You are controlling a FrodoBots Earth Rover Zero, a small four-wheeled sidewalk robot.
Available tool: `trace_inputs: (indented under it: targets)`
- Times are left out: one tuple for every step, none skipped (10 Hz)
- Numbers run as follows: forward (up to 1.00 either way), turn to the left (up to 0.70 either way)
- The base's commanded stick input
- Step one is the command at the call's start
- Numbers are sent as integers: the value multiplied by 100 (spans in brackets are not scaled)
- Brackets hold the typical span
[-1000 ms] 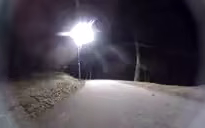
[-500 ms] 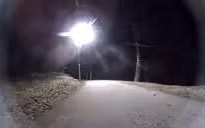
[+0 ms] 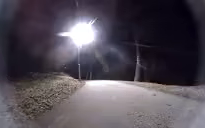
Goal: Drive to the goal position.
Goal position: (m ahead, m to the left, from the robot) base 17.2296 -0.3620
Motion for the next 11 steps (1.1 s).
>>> trace_inputs:
  targets:
    - [100, 0]
    - [100, 0]
    - [100, 0]
    - [100, 0]
    - [100, 0]
    - [100, 0]
    - [100, 0]
    - [100, 0]
    - [100, 0]
    - [100, 0]
    - [100, 0]
